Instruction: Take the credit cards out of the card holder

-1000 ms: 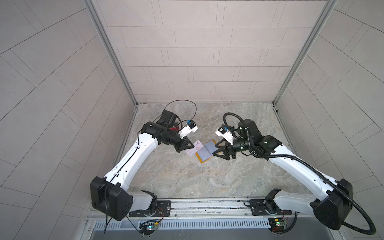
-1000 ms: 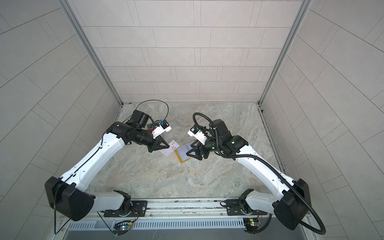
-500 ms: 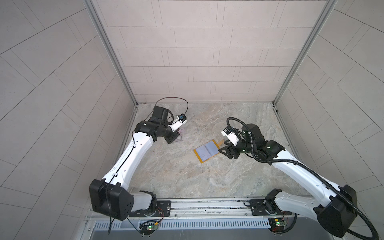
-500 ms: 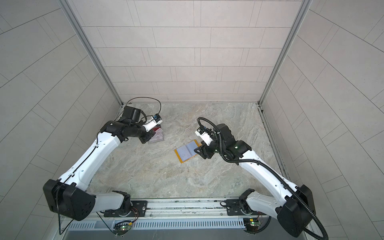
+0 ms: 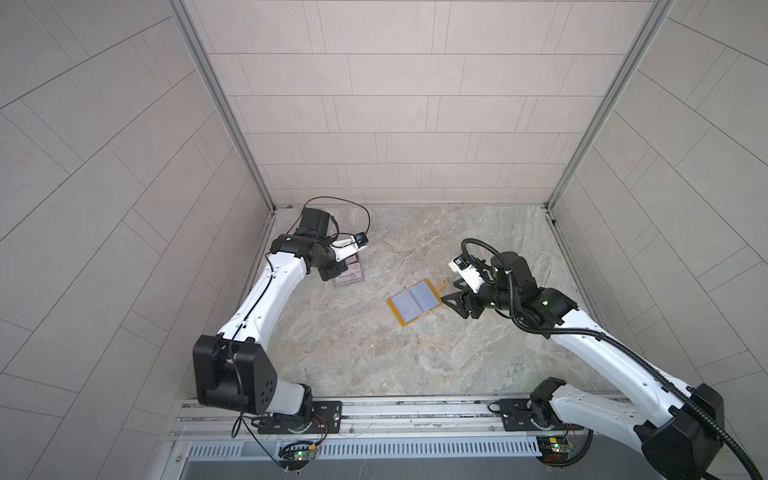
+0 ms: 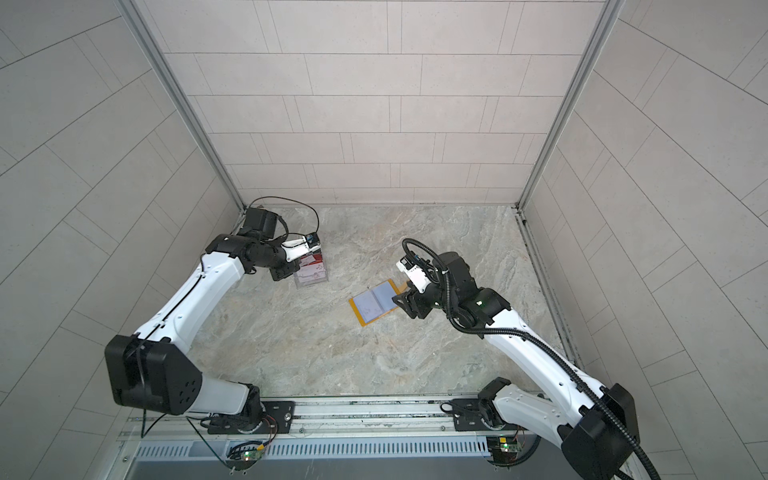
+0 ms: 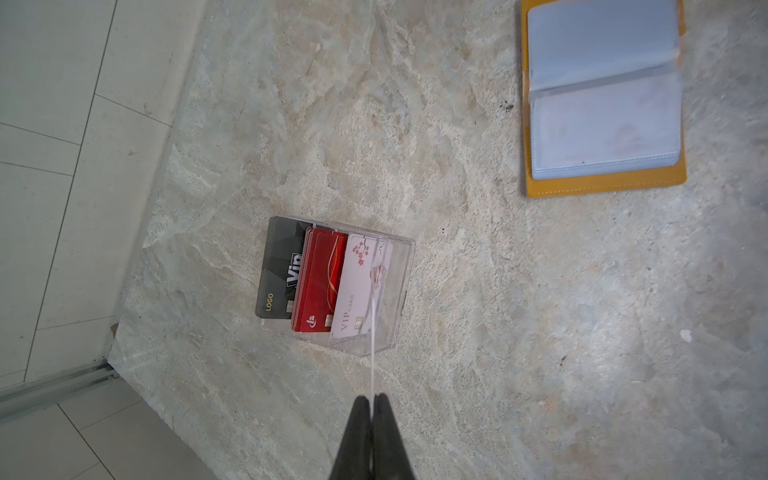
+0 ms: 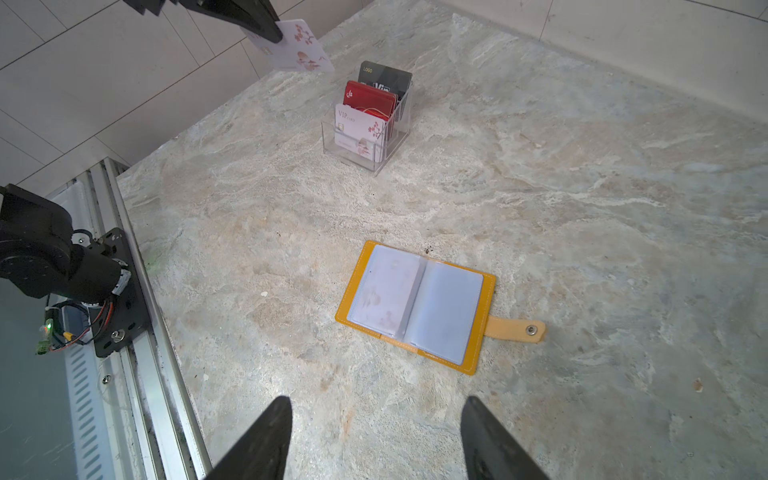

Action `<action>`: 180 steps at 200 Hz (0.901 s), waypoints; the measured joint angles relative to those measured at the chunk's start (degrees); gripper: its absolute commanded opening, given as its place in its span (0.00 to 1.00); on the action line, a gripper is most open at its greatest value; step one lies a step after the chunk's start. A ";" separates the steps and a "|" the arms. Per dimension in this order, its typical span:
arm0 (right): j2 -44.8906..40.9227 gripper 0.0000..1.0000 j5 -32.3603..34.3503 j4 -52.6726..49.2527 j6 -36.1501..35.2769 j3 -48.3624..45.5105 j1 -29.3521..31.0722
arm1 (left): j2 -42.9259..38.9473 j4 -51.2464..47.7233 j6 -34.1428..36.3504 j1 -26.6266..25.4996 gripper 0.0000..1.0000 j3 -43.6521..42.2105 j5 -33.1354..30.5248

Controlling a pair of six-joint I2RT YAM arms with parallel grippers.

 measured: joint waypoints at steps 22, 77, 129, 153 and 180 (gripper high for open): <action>-0.42 0.67 0.15 0.09 0.37 -0.44 -0.09 | 1.51 -0.17 3.23 0.09 0.00 0.24 0.11; -0.44 0.67 0.81 0.46 0.76 -0.44 -0.09 | 9.18 -1.20 8.96 0.35 0.00 4.15 0.59; -0.59 0.67 1.07 0.48 0.76 -0.44 -0.20 | 15.04 -0.39 10.45 0.85 0.00 5.88 -0.11; -0.59 0.67 1.38 0.48 0.76 -0.44 -0.20 | 16.70 0.22 10.60 1.22 0.00 5.88 -0.37; -0.59 0.67 1.51 0.50 0.76 -0.44 -0.20 | 18.08 0.57 10.91 1.31 0.00 5.92 -1.01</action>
